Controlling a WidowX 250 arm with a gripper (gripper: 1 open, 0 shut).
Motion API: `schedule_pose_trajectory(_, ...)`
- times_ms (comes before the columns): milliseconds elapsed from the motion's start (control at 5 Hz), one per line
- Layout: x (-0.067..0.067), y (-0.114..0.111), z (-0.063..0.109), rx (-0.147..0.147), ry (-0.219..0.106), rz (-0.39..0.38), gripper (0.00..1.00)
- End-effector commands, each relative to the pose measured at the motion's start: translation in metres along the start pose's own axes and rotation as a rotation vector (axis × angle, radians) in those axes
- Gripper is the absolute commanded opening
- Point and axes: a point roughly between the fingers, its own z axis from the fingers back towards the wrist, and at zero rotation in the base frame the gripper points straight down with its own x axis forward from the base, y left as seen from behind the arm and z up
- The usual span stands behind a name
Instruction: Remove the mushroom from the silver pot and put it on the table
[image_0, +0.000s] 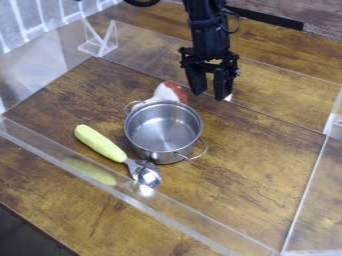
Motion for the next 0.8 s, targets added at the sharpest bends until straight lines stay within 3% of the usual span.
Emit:
schedule_pose_trajectory(0,0.013,-0.008,0.023,0.022,-0.058,-0.03,1.0)
schedule_pose_trajectory(600,0.009,0.012,0.026,0.043,-0.058,0.006,1.0)
